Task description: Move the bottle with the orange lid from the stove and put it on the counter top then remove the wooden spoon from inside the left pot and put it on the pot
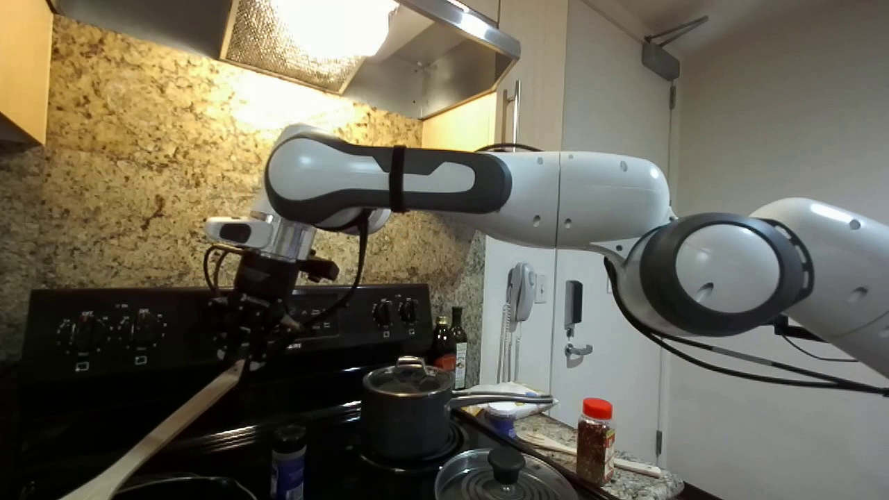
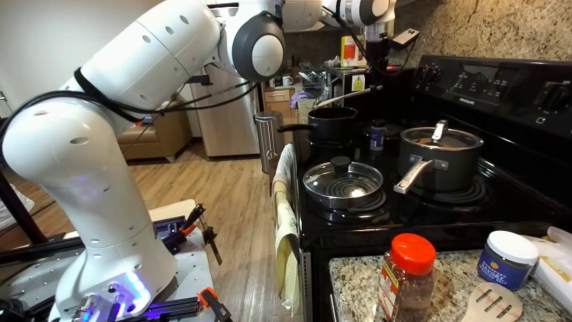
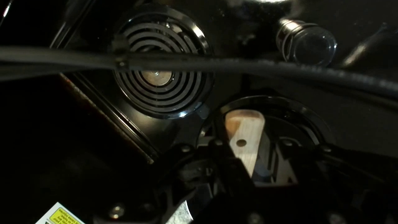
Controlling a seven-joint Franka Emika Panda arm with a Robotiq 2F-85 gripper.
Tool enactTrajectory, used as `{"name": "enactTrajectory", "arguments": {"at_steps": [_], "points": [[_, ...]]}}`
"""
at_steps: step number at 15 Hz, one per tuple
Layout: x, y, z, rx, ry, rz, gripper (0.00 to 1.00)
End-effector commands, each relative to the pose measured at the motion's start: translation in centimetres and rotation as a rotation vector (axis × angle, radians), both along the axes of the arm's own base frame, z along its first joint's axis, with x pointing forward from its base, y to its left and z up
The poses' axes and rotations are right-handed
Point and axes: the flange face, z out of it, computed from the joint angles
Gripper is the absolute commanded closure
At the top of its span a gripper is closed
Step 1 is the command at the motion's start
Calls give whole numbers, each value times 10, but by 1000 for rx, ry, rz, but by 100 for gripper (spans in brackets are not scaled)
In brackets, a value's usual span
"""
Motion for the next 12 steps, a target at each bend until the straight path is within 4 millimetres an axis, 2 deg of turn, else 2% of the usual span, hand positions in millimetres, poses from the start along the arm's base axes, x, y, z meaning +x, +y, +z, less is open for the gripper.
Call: {"name": "enactTrajectory", "arguments": {"at_steps": [1,4,9,12], "points": [[2,-6,2,93,3,56,86],[1,-4,-10,118,39,76,86],[-6,2,-47,109,158,115,86],[-10,5,-62,102,214,135,86]]}}
